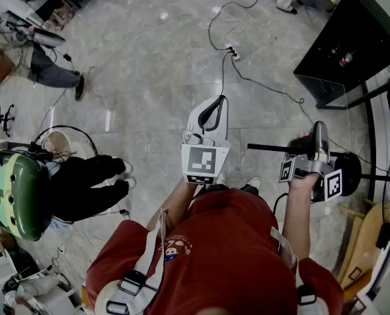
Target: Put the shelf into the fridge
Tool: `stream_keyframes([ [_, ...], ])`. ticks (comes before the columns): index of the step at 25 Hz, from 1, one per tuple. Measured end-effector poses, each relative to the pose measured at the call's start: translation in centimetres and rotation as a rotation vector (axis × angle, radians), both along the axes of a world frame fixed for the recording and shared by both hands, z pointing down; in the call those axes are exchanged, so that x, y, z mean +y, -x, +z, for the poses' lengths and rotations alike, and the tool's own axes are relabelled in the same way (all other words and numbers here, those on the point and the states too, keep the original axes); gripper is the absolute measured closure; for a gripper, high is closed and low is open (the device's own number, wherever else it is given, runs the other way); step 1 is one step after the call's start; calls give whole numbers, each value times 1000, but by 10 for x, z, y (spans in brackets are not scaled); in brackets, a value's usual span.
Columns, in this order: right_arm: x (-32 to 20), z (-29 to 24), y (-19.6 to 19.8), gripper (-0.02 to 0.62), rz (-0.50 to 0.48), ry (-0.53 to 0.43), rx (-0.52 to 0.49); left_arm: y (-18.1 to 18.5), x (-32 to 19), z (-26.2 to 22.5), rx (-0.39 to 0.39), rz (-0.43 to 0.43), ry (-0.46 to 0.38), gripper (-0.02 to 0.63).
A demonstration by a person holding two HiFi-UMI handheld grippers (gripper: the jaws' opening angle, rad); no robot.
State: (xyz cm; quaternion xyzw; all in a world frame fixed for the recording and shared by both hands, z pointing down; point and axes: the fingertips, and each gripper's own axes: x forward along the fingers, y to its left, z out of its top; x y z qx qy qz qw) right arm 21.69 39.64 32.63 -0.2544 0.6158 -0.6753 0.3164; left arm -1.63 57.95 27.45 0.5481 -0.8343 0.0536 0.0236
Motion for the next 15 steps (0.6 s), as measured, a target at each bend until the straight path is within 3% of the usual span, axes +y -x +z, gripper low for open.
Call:
stream_keyframes([
  [4, 11, 2, 9, 572, 11, 15, -2, 13, 8, 4, 21, 8, 4, 600],
  [8, 21, -4, 24, 574, 33, 28, 3, 34, 15, 3, -4, 26, 65, 600],
  [11, 31, -9, 34, 572, 57, 39, 7, 48, 17, -1, 42, 49, 30, 600],
  [15, 40, 11, 18, 574, 73, 32, -1, 37, 21, 18, 46, 66, 10, 600],
])
